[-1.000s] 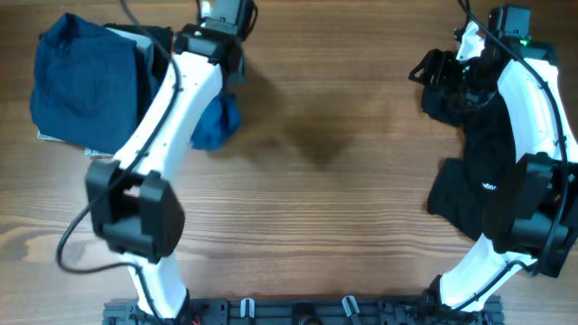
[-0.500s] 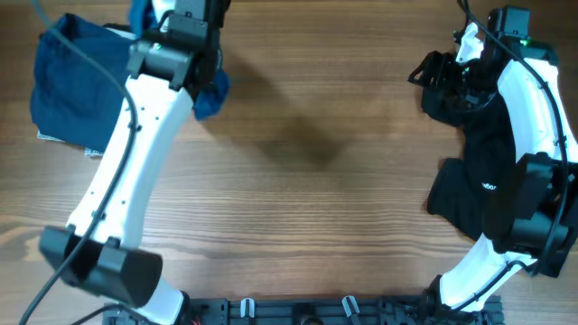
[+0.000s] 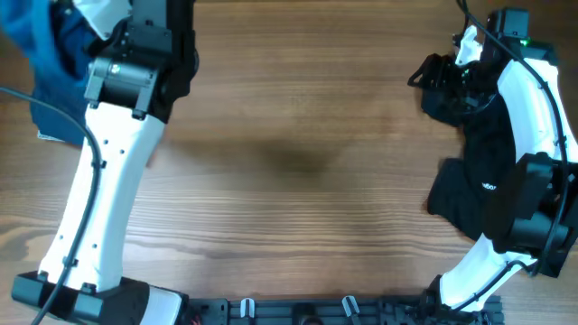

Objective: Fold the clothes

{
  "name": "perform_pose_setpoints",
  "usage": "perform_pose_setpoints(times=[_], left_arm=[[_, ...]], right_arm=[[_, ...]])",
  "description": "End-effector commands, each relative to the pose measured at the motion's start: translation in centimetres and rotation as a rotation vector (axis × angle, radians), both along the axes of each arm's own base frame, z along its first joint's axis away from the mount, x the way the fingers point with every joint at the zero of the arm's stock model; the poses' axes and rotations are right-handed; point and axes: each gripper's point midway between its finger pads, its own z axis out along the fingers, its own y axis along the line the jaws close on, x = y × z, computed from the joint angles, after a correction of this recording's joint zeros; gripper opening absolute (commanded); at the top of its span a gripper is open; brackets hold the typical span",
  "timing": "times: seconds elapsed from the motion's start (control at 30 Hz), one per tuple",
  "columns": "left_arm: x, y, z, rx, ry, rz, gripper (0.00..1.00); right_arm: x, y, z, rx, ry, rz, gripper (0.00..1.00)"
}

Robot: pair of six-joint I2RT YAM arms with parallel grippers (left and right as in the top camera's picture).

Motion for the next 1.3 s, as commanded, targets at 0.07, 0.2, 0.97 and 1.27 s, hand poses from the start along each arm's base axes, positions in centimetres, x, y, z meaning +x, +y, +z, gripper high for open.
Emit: perform_pose_setpoints(times=[0.07,0.2,0.97,1.27], left_arm=[[-1.6,4.7,1.5,-0.033,-0.055,0.113,0.04],[-1.9,8.1,-0.7,-0.146,-0.040,0.155,0.04],[4.3,12.5,-14.2,-0.304,0.191,0.213,0.04],[8.2,12.6,-17.1,-0.329,0.136,0.180,0.04]], right_arm=[[-0.6,-0.1,1.1,-0.013,-0.005,0.015,0.85],[-0.7,0.2,1.0,-0.010,0.004,0.018,0.85],[-0.2,3.4,1.2,-0.010,-0.016,0.070,0.85],[0.0,3.4,1.2,-0.011,-0.021,0.070,0.85]])
